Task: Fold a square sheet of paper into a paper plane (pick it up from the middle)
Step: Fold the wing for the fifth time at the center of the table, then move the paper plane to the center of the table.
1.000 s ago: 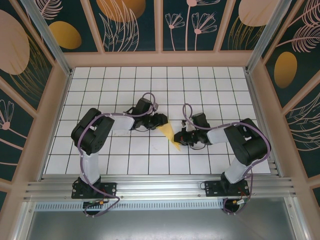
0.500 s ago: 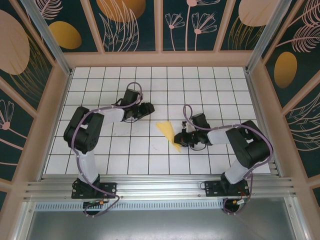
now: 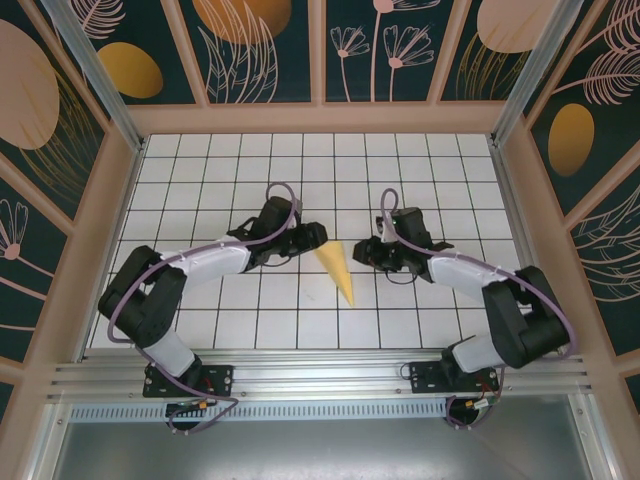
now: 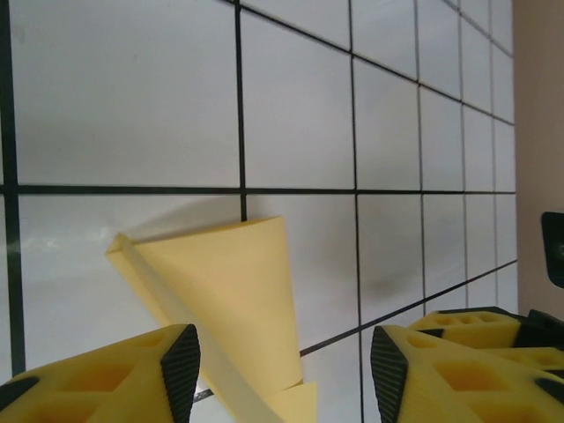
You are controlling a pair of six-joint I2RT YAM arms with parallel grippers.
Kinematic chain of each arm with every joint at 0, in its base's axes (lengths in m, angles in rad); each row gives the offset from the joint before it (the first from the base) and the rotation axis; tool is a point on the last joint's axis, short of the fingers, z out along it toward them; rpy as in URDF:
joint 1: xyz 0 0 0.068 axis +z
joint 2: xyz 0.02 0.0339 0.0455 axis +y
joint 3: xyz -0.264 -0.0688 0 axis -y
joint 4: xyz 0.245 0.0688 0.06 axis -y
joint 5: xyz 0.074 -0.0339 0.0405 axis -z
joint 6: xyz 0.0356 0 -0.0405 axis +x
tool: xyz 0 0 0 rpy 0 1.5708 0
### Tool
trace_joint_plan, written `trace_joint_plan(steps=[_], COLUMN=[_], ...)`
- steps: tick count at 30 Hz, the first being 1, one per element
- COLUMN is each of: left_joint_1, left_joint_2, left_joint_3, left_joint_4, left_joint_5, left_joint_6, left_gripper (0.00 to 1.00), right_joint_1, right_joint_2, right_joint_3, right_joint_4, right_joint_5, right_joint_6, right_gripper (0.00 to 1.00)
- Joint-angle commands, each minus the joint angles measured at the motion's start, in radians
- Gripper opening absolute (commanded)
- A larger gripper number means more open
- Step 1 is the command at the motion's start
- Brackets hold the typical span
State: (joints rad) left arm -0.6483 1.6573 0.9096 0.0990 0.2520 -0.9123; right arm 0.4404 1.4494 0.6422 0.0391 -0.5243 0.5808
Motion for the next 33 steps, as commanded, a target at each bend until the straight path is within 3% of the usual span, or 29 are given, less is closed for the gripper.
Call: trace_joint_plan(steps=[1,11,17,20,26,33], left_joint_1=[-0.013,-0.025,-0.026,-0.025,-0.026,-0.027], left_joint_2=[0.036,0.119,0.137,0.128,0.106,0.094], left_joint_3=[0.012,0.038,0.026,0.001,-0.04,-0.066], left_joint_4=[-0.017,-0.035,-0.025,-0.001,0.008,0.0], left_joint_5=[-0.065,-0.04,-0.026,-0.026,-0.05,-0.072], left_joint_6=[-0.044,-0.036,-0.036,-0.045,-0.058,-0.056], left_gripper=[0.58,0.57,0.55,0.52,0.32,0.19], right_joint_1=[0.008,0.072,0.121,0.153,0.2,0.217], right_joint_2=[0.058,0.151,0.163,0.174,0.189,0.124], right_joint_3=[-0.009,-0.011,0.005,0.027,0.06,0.085], right_joint_4=[-0.014,0.069,0.065,0.033,-0.002,-0.037], right_joint_5=[-0.024,-0.125,-0.132,-0.079,0.013,0.074], right_joint_6=[-0.032,-0.018,-0.027,-0.033,-0.012,0.035], right_gripper=[0.29,0.32,0.32,0.31,0.3,0.32])
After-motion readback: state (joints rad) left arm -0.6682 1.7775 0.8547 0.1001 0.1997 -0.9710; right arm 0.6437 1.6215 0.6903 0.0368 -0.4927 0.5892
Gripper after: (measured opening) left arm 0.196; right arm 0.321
